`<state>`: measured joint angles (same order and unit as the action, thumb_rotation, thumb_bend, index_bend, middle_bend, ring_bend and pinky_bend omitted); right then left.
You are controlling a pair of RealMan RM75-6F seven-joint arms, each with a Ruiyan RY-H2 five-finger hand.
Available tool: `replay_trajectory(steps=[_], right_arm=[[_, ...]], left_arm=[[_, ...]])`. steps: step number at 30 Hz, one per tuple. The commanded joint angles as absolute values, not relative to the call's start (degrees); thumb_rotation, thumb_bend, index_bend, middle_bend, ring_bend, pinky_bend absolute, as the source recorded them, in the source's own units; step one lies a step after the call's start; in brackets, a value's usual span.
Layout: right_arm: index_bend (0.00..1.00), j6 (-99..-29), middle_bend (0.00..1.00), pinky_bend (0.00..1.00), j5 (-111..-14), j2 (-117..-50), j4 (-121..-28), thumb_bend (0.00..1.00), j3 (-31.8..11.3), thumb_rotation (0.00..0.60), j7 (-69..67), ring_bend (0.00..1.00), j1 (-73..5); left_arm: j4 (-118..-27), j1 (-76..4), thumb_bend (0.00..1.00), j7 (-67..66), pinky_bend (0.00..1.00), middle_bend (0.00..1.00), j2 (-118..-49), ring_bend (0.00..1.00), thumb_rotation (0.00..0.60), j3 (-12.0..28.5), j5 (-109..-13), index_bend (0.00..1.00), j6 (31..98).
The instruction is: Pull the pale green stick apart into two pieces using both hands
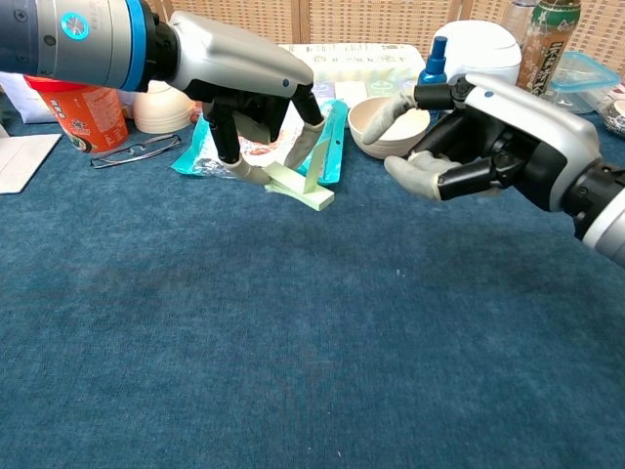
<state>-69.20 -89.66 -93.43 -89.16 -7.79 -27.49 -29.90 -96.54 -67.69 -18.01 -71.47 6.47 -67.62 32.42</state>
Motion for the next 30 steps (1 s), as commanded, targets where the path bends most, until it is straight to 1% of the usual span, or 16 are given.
replay_trajectory(steps=[1,30], right_arm=[[0.4,-68.87,1.0,1.0,-89.58,-93.35,-89.46,0.46,-7.8,0.6,-27.27,1.0,-30.25],[0.4,-67.09,1.0,1.0,-88.33,-94.19,-90.93,0.46,-7.85,0.6,-24.19,1.0,-32.84]], left_arm=[[-96.43,-67.85,0.44,-18.1,0.9,0.96,-71.6,0.92,0.6,6.4,-67.43,0.7,32.49],[-95.58,-69.25,0.44,-18.08,0.9,0.96,-72.85,0.92,0.6,5.37,-65.94,0.7,32.92]])
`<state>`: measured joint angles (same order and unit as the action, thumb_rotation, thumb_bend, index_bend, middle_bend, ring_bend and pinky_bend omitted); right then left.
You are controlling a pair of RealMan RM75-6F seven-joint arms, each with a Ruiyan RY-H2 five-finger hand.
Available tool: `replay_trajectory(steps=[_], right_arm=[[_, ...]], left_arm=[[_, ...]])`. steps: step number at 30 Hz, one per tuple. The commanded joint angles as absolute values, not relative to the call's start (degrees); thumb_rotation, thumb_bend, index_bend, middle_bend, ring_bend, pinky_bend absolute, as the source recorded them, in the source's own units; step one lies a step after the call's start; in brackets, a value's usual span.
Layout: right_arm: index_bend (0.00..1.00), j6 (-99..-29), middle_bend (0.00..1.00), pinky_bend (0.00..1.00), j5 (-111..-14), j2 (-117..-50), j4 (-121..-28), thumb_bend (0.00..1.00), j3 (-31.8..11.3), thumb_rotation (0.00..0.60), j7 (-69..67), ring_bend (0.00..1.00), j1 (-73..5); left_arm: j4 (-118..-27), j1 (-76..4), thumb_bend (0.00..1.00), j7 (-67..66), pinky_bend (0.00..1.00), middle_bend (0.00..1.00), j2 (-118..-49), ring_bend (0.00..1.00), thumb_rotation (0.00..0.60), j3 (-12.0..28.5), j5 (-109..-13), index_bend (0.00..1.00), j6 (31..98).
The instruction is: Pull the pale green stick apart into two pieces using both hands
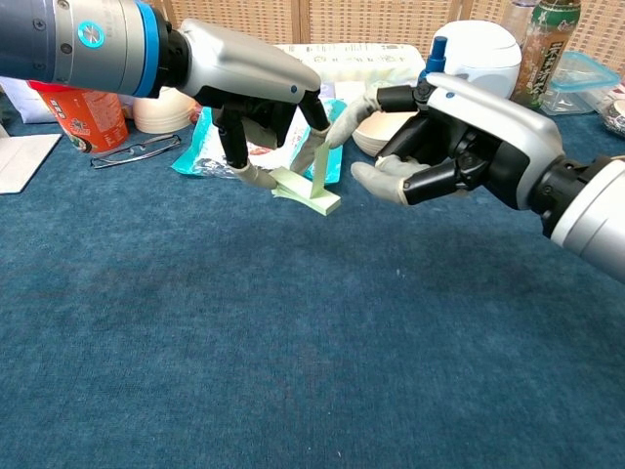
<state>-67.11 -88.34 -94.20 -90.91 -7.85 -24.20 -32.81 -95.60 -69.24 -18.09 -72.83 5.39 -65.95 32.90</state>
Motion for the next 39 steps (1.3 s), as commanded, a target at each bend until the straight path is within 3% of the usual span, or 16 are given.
replay_trajectory(steps=[1,20,39], right_arm=[[0.4,-67.03,1.0,1.0,-88.33,-94.19,-90.96,0.46,-7.86,0.6,-24.14,1.0,-32.93],[0.35,-66.5,1.0,1.0,-87.77,-94.44,-90.76,0.46,-7.67,0.6,-23.82,1.0,-33.53],[0.43,-67.04,1.0,1.0,-87.81,-94.52,-90.55,0.46,-7.4,0.6,-24.15,1.0,-33.45]], left_arm=[[-95.54,-69.29,0.44,-18.07,0.9,0.96,-72.87,0.92,0.6,5.34,-65.9,0.7,32.91],[-95.13,-69.67,0.44,-17.97,0.9,0.96,-73.28,0.92,0.6,4.95,-65.74,0.7,32.94],[-94.77,-69.88,0.44,-17.64,0.9,0.96,-73.59,0.92,0.6,5.06,-65.81,0.7,33.33]])
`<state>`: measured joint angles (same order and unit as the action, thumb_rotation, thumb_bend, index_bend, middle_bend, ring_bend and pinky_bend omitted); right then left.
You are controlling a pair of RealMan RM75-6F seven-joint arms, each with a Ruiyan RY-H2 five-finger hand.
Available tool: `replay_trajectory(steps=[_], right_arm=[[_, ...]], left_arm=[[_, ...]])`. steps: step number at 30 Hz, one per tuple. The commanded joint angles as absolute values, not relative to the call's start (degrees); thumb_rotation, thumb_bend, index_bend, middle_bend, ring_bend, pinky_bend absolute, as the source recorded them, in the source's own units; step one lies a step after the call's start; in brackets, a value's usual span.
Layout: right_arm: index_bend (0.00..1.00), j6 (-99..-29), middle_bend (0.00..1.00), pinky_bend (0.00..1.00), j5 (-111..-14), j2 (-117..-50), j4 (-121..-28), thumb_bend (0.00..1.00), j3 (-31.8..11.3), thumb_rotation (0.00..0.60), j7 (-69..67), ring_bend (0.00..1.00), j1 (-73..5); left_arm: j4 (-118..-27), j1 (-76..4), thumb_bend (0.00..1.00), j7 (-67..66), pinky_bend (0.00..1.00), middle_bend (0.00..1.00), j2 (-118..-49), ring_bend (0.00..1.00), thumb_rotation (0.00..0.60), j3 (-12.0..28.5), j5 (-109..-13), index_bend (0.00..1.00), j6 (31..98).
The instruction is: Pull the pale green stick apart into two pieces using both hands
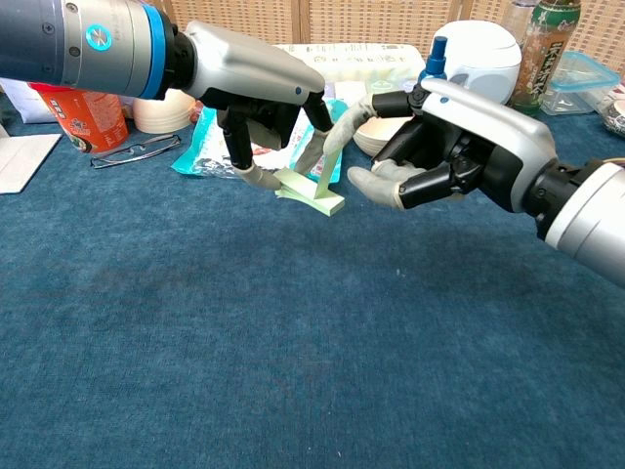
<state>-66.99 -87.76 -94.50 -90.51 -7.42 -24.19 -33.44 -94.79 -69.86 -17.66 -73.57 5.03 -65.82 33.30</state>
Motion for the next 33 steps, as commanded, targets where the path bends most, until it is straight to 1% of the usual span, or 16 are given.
replay_trajectory(steps=[1,13,27,33], right_arm=[[0.43,-67.06,1.0,1.0,-87.84,-94.52,-90.57,0.46,-7.38,0.6,-24.13,1.0,-33.45],[0.47,-67.21,1.0,1.0,-87.9,-94.95,-90.31,0.46,-7.26,0.6,-24.09,1.0,-33.55],[0.56,-67.64,1.0,1.0,-87.4,-95.92,-89.67,0.46,-7.74,0.6,-23.55,1.0,-33.64],[0.56,-67.76,1.0,1.0,-87.24,-96.37,-89.41,0.46,-7.9,0.6,-23.28,1.0,-33.69]], left_arm=[[-94.76,-69.89,0.44,-17.61,0.9,0.96,-73.61,0.92,0.6,5.09,-65.79,0.7,33.36],[-94.95,-70.06,0.44,-17.54,0.9,0.96,-73.49,0.92,0.6,5.07,-65.74,0.7,33.35],[-95.23,-70.14,0.44,-17.6,0.9,0.96,-73.42,0.92,0.6,4.9,-65.8,0.7,33.43],[-95.16,-70.03,0.44,-17.39,0.9,0.96,-73.45,0.92,0.6,4.79,-65.97,0.7,33.48]])
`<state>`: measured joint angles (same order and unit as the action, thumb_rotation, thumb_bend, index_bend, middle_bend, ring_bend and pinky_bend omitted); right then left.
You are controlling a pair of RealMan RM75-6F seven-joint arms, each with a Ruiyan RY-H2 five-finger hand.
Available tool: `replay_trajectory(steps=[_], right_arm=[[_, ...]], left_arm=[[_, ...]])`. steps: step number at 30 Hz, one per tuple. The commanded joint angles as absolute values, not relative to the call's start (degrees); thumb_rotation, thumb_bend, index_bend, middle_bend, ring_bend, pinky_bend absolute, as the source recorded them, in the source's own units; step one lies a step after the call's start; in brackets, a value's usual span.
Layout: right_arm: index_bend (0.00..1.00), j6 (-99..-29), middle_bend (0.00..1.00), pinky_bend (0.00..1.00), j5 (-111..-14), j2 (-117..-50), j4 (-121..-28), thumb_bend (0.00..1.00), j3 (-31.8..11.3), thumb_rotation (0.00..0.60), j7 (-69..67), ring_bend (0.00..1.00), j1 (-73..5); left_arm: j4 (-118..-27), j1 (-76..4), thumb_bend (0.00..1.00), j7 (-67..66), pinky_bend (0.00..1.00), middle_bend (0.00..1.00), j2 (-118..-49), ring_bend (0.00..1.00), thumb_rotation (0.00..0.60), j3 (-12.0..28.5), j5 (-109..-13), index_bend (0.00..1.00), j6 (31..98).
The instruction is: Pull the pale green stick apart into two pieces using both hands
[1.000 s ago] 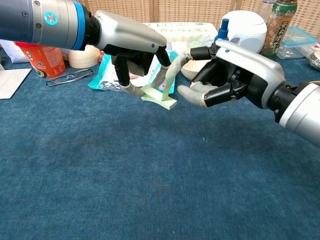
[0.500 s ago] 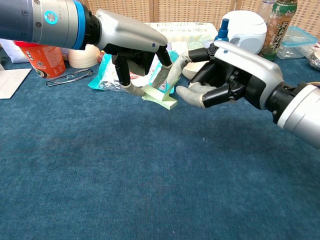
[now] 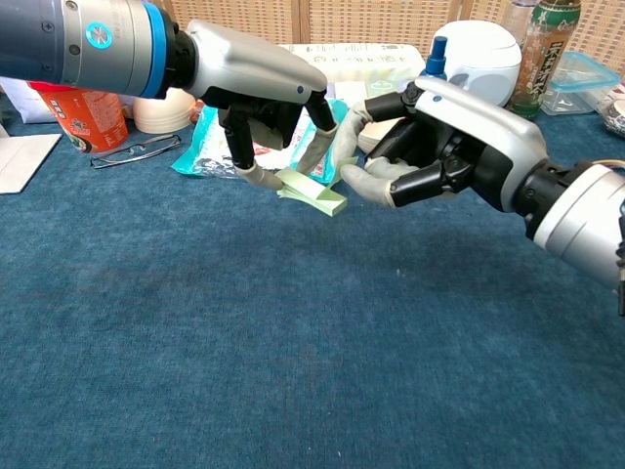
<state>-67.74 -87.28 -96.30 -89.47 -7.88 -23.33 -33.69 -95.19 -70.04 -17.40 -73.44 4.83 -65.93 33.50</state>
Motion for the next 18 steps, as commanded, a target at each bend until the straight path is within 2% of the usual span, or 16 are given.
replay_trajectory(steps=[1,7,18], right_arm=[[0.56,-67.71,1.0,1.0,-87.19,-96.41,-89.37,0.46,-7.89,0.6,-23.19,1.0,-33.71],[0.6,-67.85,1.0,1.0,-87.11,-96.56,-89.38,0.46,-7.97,0.6,-23.15,1.0,-33.69],[0.77,-68.24,1.0,1.0,-86.43,-97.06,-88.89,0.5,-8.11,0.6,-22.58,1.0,-33.33]], left_arm=[[-95.12,-70.02,0.44,-17.35,0.9,0.96,-73.47,0.92,0.6,4.74,-65.98,0.7,33.43],[-94.89,-69.98,0.44,-17.18,0.9,0.96,-73.58,0.92,0.6,4.73,-66.13,0.7,33.47],[-94.04,-69.72,0.44,-17.06,0.9,0.96,-73.85,0.92,0.6,4.39,-66.17,0.71,33.56]])
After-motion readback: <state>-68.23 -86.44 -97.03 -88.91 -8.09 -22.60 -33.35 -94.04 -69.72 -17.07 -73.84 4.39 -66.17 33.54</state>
